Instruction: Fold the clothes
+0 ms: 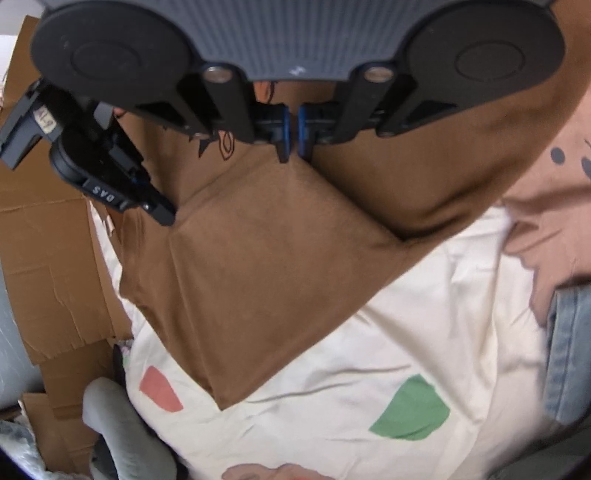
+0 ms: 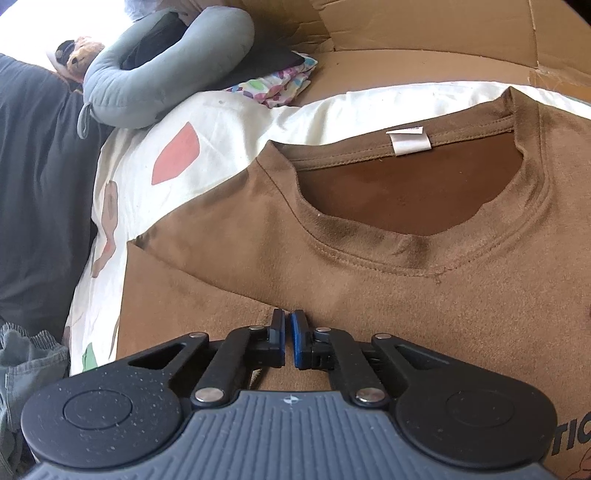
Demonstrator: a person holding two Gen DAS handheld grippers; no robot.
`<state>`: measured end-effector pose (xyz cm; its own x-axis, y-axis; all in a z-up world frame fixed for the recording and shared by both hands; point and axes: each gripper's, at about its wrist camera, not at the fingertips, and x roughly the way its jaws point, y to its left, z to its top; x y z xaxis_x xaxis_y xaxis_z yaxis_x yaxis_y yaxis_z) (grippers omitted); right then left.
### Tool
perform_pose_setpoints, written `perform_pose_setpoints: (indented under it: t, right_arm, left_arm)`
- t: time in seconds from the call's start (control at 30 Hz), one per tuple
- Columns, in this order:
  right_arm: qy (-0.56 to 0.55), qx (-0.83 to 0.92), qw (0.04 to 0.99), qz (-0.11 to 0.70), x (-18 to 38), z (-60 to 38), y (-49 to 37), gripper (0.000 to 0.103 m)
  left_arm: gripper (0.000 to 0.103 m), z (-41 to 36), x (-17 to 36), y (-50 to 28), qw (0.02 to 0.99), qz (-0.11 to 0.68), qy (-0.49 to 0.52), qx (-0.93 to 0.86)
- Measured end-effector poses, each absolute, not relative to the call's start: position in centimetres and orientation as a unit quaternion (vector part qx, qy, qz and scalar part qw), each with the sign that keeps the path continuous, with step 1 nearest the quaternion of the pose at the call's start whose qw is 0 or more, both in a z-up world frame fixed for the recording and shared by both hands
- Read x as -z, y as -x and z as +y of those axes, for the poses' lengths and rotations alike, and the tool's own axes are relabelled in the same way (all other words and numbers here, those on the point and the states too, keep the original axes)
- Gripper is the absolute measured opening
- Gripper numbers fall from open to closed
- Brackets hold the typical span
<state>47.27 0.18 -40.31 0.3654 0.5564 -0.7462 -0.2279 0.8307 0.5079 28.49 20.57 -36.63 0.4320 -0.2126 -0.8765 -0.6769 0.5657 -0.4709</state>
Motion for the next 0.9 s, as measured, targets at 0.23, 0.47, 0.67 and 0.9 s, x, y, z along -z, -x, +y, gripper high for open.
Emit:
perform_pose_setpoints:
  t: [0.23,0.47,0.67,0.9]
  right_arm:
    - [-0.166,-0.24,0.809,0.511,39.9,-0.1,-47.4,0.007]
    - [-0.185,-0.263,0.795,0.515,38.5,-1.3,-47.4,0.007]
    - [-0.211,-0.314,0.745,0.55,39.0,-1.1,-46.1,0.008]
    - [-0.242,-0.336,0.71,0.57,40.7,-0.5,-44.9,0.04]
  left_arm:
    - [0.017,21.0,37.0,-28.1,0.727,0.521,0.419,-0.156]
    - [0.019,23.0,34.7,-27.0,0.761,0.504,0.376,-0.161]
    - [0.019,24.3,33.6,-28.3,0.795,0.485,0.327,-0.161]
    - [0.019,23.9,34.5,-30.2,0.811,0.49,0.283,-0.147]
